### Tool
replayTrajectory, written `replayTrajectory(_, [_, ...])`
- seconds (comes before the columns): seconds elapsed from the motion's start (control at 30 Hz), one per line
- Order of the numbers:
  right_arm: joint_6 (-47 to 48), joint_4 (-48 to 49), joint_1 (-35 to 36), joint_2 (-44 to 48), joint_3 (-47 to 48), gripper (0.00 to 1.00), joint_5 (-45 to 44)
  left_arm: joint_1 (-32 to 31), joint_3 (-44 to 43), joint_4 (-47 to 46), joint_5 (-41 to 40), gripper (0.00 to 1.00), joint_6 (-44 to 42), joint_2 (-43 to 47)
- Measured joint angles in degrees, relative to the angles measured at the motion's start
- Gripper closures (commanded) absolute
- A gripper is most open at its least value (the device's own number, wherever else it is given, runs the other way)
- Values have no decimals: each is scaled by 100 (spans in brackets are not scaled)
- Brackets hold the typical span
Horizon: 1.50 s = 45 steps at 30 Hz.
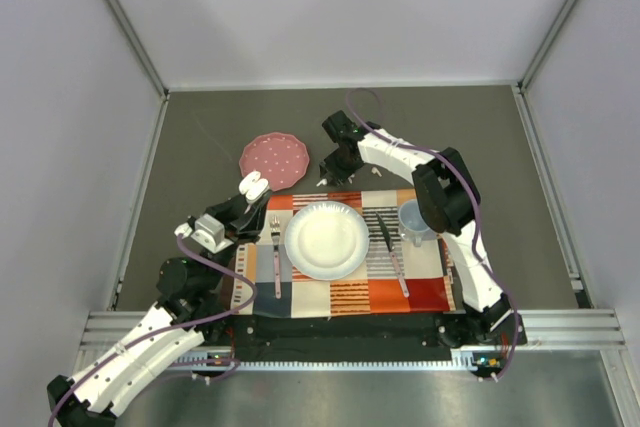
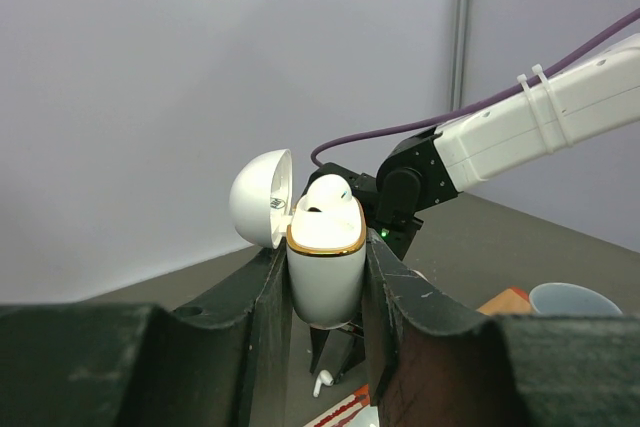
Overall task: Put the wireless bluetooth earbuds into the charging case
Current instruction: Move the left earbud to the center of the board.
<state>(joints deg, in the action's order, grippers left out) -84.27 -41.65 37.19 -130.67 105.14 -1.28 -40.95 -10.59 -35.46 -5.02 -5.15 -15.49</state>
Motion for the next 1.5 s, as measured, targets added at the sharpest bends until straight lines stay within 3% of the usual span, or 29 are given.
replayTrajectory(0.3, [2,2,2,-2,-2,82,-59,0,0,2,-39,100,-22,0])
replayTrajectory(1.03, [584,37,2,35,35,82,-715,2,0,2,-39,100,-39,-7])
replayTrajectory(1.37, [1327,-13,2,35,258,68,-1174,4,0,-2,-39,100,-37,-98])
replayTrajectory(1.5, [1497,-9,2,33,267,67,-1172,4,0,-4,-37,100,-37,-138])
